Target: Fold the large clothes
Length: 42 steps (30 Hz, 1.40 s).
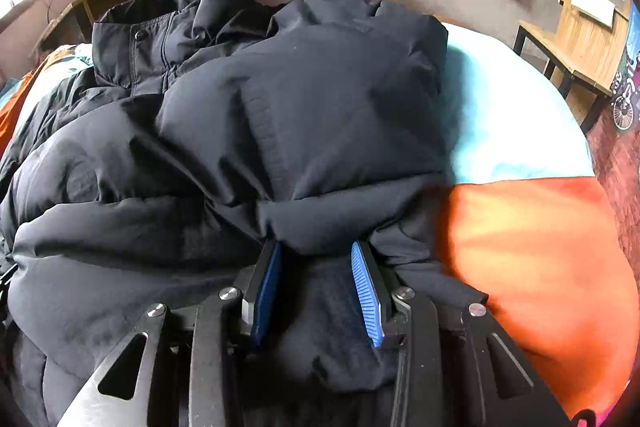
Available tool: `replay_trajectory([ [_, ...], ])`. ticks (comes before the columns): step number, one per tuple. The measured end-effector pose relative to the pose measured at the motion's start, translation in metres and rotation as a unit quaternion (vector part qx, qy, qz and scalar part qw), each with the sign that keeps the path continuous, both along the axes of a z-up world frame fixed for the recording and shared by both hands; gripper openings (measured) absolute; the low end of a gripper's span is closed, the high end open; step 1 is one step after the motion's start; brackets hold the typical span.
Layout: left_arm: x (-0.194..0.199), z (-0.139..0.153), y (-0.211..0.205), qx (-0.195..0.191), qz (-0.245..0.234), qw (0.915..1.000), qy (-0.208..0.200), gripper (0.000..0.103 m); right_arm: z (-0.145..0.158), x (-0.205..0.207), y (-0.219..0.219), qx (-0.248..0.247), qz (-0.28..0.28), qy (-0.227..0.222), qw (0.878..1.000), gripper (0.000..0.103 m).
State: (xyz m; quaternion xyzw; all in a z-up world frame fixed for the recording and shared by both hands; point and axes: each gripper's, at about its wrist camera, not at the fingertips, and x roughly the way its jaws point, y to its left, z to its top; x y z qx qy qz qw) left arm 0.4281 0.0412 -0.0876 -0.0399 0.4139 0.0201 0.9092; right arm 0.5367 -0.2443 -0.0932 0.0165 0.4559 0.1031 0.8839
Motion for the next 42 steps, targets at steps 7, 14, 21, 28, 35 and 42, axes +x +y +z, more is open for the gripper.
replay_trajectory([
  [7,-0.037,0.032,0.024,-0.030,0.064,0.9971,-0.028,0.102,0.021,-0.007,0.008,-0.009,0.006,-0.017,1.000,0.067],
  [14,-0.113,0.061,0.084,-0.030,0.160,0.9853,-0.053,0.102,0.071,-0.039,0.083,-0.007,0.081,-0.082,0.993,0.085],
  [21,-0.178,0.069,0.189,-0.085,0.334,0.9378,-0.041,0.102,0.086,-0.069,0.195,-0.002,0.185,-0.092,0.978,0.085],
  [28,-0.216,0.061,0.248,-0.103,0.414,0.9033,-0.043,0.102,0.065,-0.084,0.278,-0.025,0.235,-0.090,0.967,0.085],
  [35,-0.237,0.056,0.272,-0.178,0.458,0.8667,-0.084,0.100,0.038,-0.091,0.301,-0.076,0.228,-0.108,0.965,0.090],
  [42,-0.224,0.073,0.280,-0.138,0.473,0.8641,-0.101,0.026,0.021,-0.095,0.303,-0.092,0.225,-0.124,0.962,0.093],
])
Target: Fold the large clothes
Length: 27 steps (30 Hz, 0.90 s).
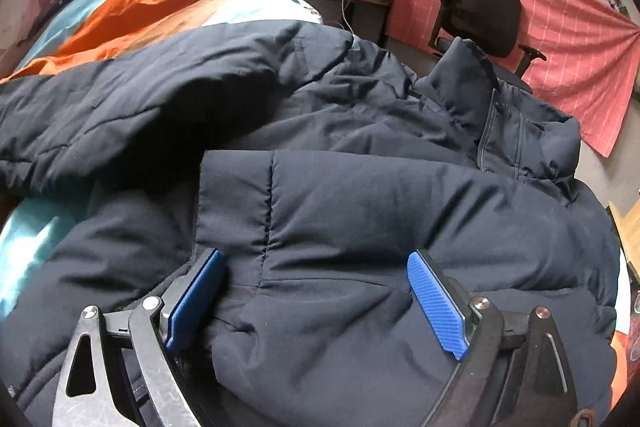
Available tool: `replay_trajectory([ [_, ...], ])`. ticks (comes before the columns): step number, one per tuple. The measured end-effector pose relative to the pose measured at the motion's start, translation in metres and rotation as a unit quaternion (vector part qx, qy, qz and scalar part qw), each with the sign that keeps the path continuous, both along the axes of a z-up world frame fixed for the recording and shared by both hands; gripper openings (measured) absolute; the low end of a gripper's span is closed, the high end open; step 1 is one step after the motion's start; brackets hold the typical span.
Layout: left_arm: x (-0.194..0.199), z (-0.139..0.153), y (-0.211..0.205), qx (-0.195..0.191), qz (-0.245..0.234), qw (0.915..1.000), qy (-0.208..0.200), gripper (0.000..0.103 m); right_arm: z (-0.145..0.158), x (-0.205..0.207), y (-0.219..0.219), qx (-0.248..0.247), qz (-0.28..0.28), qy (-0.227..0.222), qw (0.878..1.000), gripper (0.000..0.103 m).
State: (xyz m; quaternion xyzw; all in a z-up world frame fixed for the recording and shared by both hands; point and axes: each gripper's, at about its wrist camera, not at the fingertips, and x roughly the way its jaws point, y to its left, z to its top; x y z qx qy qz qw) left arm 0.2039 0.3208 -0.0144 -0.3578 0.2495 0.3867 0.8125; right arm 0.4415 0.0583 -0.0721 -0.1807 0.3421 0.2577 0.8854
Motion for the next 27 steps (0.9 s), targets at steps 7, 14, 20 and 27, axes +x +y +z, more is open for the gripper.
replay_trajectory([
  [7,0.013,0.045,-0.018,0.070,-0.036,0.9960,-0.041,0.009,0.025,-0.007,-0.029,0.082,0.002,0.018,0.996,0.093],
  [14,0.045,0.122,-0.085,0.234,-0.155,0.9556,-0.089,0.006,0.064,-0.012,-0.079,0.111,-0.031,0.015,0.993,0.093],
  [20,0.075,0.172,-0.173,0.302,-0.300,0.8944,-0.138,0.006,0.089,-0.016,-0.134,0.120,-0.073,-0.006,0.990,0.093],
  [27,0.115,0.159,-0.291,0.329,-0.466,0.8103,-0.133,0.006,0.084,-0.013,-0.204,0.104,-0.141,0.008,0.984,0.093],
])
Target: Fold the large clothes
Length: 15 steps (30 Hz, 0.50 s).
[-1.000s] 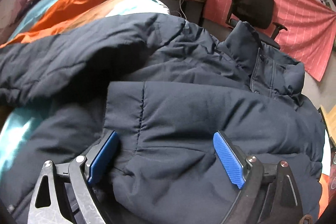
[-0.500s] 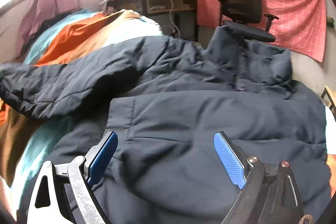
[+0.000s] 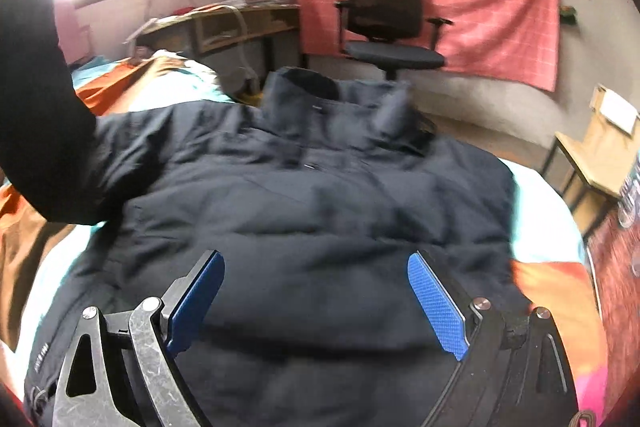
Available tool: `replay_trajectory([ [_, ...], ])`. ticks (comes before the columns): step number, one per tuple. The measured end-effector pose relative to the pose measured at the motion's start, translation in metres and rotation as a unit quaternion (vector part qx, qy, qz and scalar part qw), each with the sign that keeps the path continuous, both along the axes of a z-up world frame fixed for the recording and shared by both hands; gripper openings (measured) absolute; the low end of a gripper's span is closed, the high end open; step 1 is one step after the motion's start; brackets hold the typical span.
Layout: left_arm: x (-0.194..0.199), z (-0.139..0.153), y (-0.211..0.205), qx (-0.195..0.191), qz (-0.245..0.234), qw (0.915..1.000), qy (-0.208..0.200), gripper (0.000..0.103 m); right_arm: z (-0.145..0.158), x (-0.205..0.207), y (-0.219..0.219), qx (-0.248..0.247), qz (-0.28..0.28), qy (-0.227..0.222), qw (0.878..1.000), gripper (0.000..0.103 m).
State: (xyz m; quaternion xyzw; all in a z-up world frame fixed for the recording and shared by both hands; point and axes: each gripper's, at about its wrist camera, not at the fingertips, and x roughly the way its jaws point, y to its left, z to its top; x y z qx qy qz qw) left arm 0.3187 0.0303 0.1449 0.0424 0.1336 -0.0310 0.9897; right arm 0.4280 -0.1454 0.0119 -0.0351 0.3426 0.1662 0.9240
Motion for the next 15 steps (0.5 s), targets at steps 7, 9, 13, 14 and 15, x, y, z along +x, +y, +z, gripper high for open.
replay_trajectory([
  [7,0.027,-0.045,-0.092,0.047,-0.106,0.9917,0.057,0.006,-0.001,0.001,-0.079,0.006,-0.073,0.009,0.997,0.093],
  [9,0.033,-0.062,-0.108,0.045,-0.126,0.9874,0.085,0.006,-0.005,0.002,-0.098,0.018,-0.091,0.021,0.995,0.093],
  [13,0.044,-0.092,-0.135,0.057,-0.149,0.9784,0.132,0.006,-0.014,0.002,-0.127,0.042,-0.119,0.047,0.991,0.093],
  [14,0.049,-0.101,-0.140,0.063,-0.154,0.9751,0.147,0.006,-0.016,0.002,-0.134,0.050,-0.125,0.052,0.990,0.093],
  [15,0.049,-0.102,-0.145,0.065,-0.157,0.9731,0.156,0.007,-0.017,0.003,-0.139,0.057,-0.126,0.057,0.989,0.093],
])
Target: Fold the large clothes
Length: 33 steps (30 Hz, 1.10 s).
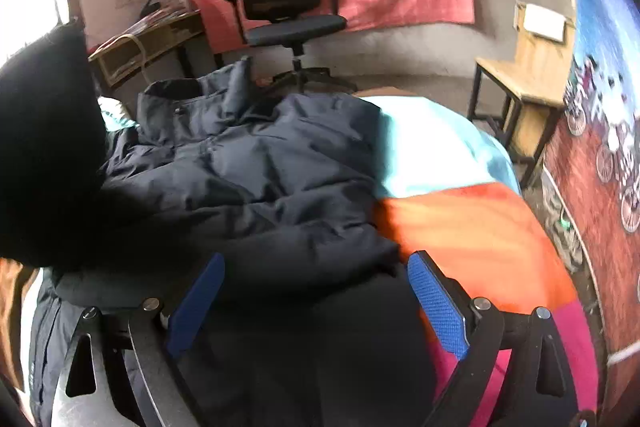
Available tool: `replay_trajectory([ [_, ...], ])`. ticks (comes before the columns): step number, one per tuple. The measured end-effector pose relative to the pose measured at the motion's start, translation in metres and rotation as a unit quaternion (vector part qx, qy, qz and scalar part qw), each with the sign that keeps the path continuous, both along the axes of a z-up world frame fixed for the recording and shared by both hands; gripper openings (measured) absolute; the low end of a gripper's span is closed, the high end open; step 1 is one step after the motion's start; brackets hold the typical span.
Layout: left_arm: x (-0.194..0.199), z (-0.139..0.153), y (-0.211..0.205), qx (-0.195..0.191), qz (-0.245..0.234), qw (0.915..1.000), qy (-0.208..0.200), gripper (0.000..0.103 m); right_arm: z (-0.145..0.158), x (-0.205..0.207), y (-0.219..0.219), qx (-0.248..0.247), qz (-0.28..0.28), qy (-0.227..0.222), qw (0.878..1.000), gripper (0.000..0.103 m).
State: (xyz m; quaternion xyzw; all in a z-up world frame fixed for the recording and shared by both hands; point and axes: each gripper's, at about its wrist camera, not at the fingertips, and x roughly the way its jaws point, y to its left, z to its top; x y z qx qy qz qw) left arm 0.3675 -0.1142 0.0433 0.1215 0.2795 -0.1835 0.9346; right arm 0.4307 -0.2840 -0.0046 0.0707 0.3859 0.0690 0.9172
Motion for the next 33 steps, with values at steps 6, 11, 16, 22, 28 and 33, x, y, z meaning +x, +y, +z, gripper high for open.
replay_trajectory([
  [6,-0.001,-0.027,-0.007,0.016,-0.025,0.9982,0.053,0.021,-0.008,0.002,-0.022,0.089,0.001,0.032,0.996,0.093],
  [11,-0.033,-0.037,-0.006,0.029,-0.035,0.9986,0.027,0.069,-0.007,0.000,-0.025,0.163,0.008,0.038,0.986,0.093],
  [16,-0.048,-0.043,0.008,0.015,-0.027,0.9987,0.041,0.077,-0.010,0.001,-0.015,0.224,0.031,0.065,0.972,0.093],
  [22,-0.052,-0.035,0.067,-0.036,0.090,0.9932,0.064,0.077,-0.027,-0.005,0.003,0.217,0.029,0.105,0.970,0.074],
  [28,-0.053,-0.023,0.137,-0.057,0.209,0.9745,0.058,0.077,-0.040,-0.012,0.020,0.222,0.029,0.131,0.966,0.052],
  [33,-0.041,-0.021,0.177,-0.048,0.284,0.9558,0.061,0.078,-0.032,-0.011,0.023,0.232,0.019,0.128,0.964,0.020],
])
